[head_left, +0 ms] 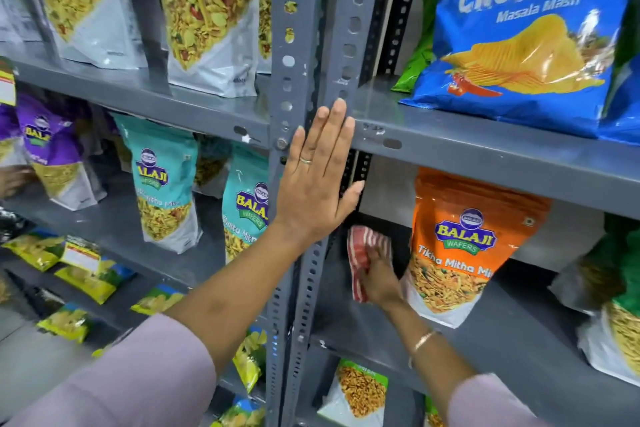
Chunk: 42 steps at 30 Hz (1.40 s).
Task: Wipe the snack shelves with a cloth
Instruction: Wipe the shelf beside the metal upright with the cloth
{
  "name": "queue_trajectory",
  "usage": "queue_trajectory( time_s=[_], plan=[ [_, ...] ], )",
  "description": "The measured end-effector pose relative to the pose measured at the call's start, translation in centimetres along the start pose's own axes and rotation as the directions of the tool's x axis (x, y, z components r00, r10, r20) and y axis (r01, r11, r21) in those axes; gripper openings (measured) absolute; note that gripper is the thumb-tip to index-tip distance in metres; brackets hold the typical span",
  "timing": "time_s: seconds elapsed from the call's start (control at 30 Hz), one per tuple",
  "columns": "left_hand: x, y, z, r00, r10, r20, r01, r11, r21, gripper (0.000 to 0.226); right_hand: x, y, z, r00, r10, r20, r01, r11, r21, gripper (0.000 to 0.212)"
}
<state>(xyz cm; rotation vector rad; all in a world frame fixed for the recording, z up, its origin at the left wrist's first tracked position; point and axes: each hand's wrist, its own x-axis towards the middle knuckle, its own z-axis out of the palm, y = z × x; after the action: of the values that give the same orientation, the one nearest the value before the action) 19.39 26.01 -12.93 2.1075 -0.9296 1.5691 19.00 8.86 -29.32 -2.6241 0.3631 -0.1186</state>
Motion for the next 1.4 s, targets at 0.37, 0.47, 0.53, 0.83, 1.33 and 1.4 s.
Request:
queue_trajectory(
  time_s=[0.37, 0.47, 0.53, 0.83, 1.33, 1.4],
  plan=[
    [-0.4, -0.2, 0.4, 0.999, 0.007, -0.038, -0.006, 1.0, 0.016, 0.063, 6.4, -1.0, 0.3, 0.943, 0.312, 0.114, -0.301, 0.948, -0.107, 0.091],
    [-0.3, -0.4, 0.6, 0.999, 0.018, -0.051, -0.016, 0.999, 0.031, 0.066, 7.4, -2.2, 0.6, 0.918, 0.138, 0.372, -0.141, 0.99, -0.02, 0.052],
    [-0.3, -0.3, 0.5, 0.999, 0.012, -0.049, -0.011, 1.0, 0.027, 0.067, 6.8, -1.6, 1.6, 0.969, 0.016, 0.246, -0.01, 1.0, -0.028, 0.066],
    [-0.2, -0.4, 0.4, 0.999, 0.006, -0.045, -0.004, 1.0, 0.028, 0.067, 1.2, -0.4, 4.6, 0.989, -0.112, 0.095, 0.129, 0.972, -0.195, 0.071],
    [-0.1, 0.2, -0.1, 0.998, -0.053, -0.025, 0.053, 0.999, -0.011, 0.068, -14.6, 7.6, -0.2, 0.962, -0.272, -0.034, 0.263, 0.951, -0.162, 0.044],
    [-0.1, 0.3, -0.2, 0.998, -0.057, -0.024, 0.056, 0.998, -0.032, 0.068, -15.3, 11.6, -1.7, 0.961, -0.203, -0.19, 0.145, 0.949, -0.279, 0.05]
  ],
)
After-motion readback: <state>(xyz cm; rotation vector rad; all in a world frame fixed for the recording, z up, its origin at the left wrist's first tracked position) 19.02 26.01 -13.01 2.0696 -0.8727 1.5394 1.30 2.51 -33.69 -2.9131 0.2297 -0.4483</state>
